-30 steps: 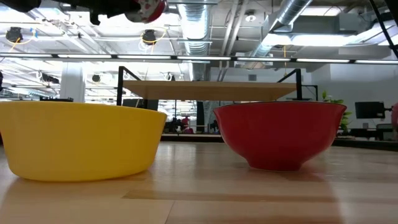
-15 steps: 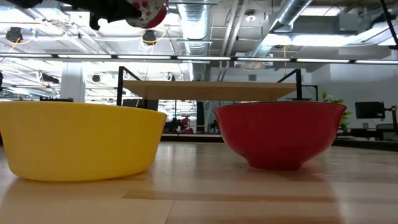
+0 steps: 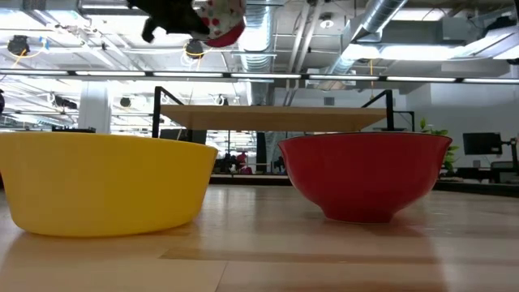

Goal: Pick & Place Mini bowls
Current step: Put the bottom right red bowl on the shelf

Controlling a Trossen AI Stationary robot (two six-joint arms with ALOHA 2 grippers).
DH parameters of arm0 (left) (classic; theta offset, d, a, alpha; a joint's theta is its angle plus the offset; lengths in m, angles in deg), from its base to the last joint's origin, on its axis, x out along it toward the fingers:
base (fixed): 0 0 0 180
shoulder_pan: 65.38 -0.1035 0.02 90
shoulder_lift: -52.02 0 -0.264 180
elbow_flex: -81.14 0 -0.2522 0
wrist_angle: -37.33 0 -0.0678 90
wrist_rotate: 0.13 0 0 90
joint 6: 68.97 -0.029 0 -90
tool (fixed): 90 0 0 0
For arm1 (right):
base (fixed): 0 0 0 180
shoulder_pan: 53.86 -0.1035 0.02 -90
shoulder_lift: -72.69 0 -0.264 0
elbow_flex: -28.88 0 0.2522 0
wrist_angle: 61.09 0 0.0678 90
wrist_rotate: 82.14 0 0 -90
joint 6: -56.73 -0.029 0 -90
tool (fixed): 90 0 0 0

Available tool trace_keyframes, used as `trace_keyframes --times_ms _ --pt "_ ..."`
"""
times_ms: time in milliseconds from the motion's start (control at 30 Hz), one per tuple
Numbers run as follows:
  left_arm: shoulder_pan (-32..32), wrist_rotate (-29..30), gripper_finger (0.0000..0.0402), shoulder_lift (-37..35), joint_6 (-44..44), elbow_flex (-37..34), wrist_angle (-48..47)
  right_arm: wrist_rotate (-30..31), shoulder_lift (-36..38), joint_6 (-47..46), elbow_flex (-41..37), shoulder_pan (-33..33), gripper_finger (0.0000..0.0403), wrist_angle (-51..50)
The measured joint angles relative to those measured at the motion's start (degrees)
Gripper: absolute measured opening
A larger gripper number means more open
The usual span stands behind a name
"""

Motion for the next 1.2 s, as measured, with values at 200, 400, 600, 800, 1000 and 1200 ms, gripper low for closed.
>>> trace_keyframes --times_ms 200,400,600,800,1000,1200 --pt "-6.66 -10.58 0.0012 5.64 11.66 3.95 -7.84 -1.36 2.71 4.65 -3.18 -0.62 0.0179 -4.53" --pt "-9.38 -17.19 0.0012 9.82 17.06 8.64 -13.98 -2.20 8.65 1.44 -13.93 -0.67 0.0178 -4.64" --pt "-11.88 -20.82 0.0012 11.73 20.26 14.95 -23.82 -2.00 18.19 -1.03 -26.57 -4.24 0.0150 0.83" --pt "-13.86 -22.94 0.0012 11.77 23.93 19.40 -31.59 -1.80 28.83 5.35 -34.06 -8.17 0.0093 10.19" --pt "-16.51 -27.41 0.0012 12.48 27.75 21.90 -37.78 0.31 36.90 16.59 -37.82 -10.76 0.0054 20.24" --pt "-18.48 -32.13 0.0012 14.30 31.37 22.21 -42.63 0.29 43.44 26.11 -42.39 -13.08 0.0034 28.57"
